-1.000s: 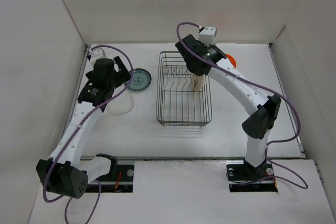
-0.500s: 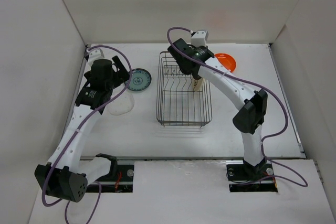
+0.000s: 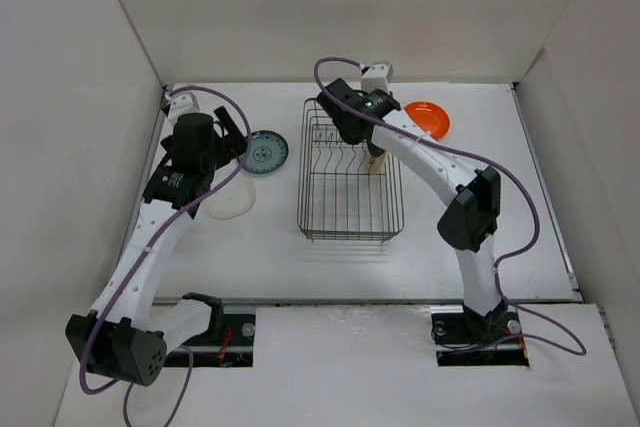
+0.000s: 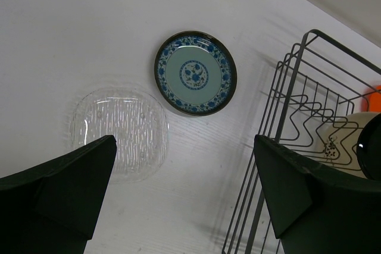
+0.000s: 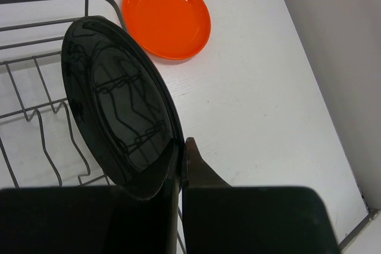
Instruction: Load the plates into the dish rack
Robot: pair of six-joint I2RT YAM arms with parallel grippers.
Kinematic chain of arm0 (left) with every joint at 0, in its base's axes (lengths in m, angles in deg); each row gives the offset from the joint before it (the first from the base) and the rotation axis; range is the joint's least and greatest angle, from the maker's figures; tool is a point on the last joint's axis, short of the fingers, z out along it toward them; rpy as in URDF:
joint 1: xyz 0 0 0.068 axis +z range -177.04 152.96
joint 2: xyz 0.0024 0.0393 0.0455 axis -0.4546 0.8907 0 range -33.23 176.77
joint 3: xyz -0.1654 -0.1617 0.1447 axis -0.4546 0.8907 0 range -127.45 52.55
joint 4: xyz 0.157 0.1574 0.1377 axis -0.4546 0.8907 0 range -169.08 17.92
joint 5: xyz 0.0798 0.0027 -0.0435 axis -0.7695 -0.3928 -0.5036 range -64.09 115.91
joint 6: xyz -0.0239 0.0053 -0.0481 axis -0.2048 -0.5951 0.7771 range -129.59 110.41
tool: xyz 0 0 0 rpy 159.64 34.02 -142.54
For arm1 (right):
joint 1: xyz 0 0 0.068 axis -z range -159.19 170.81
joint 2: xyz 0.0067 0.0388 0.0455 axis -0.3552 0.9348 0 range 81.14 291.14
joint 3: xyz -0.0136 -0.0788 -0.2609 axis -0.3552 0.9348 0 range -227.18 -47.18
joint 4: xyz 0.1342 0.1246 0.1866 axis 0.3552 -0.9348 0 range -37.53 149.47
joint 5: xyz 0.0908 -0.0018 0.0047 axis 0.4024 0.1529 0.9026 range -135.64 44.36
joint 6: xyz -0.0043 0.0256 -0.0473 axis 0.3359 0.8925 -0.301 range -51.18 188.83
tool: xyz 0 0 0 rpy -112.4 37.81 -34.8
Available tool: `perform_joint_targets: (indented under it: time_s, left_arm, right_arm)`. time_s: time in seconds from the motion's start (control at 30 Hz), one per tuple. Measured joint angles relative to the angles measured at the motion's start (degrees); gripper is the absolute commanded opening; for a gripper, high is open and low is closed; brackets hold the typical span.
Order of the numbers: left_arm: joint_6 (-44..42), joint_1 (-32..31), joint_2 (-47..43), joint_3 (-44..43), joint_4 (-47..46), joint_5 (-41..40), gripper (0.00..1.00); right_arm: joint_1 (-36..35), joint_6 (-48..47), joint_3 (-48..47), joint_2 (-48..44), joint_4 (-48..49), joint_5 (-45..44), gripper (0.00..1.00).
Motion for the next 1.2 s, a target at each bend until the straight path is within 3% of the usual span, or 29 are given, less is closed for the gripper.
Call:
perform_joint_targets:
  time_s: [0.6,0.7,0.8,0.97,1.13,1.2]
  left_arm:
    - [-0.04,0.0,-0.17,0.0,-0.02,0.39,1.0]
    - [-0.04,0.02,-0.48,0.0,-0.02,0.39,1.0]
    - [-0.04,0.0,-0.72,0.0,-0.02,0.39,1.0]
    - [-0.04,0.0,-0.74,0.0,-0.02,0.37,1.0]
    - [-0.04,0.0,-0.74,0.0,-0.02,0.28,1.0]
    - [-0.04,0.0,-0.74,0.0,-0.02,0.28,1.0]
  right_arm:
    - [1.22,0.81,0.0,2.01,0.07,0.04,0.0]
    - [1.22,0.81,0.0,2.86,0.26,0.31,0.04]
    - [1.2,0.66,0.0,3.52,1.09,0.68,0.19]
    - [1.16,-0.04,0.0,4.17,1.66,1.09,0.36]
    - [1.07,-0.55,-0.02,4.15,2.19,1.81,0.37]
    - [1.05,-0.79,-0.09,4.04,2.34,2.01,0.47]
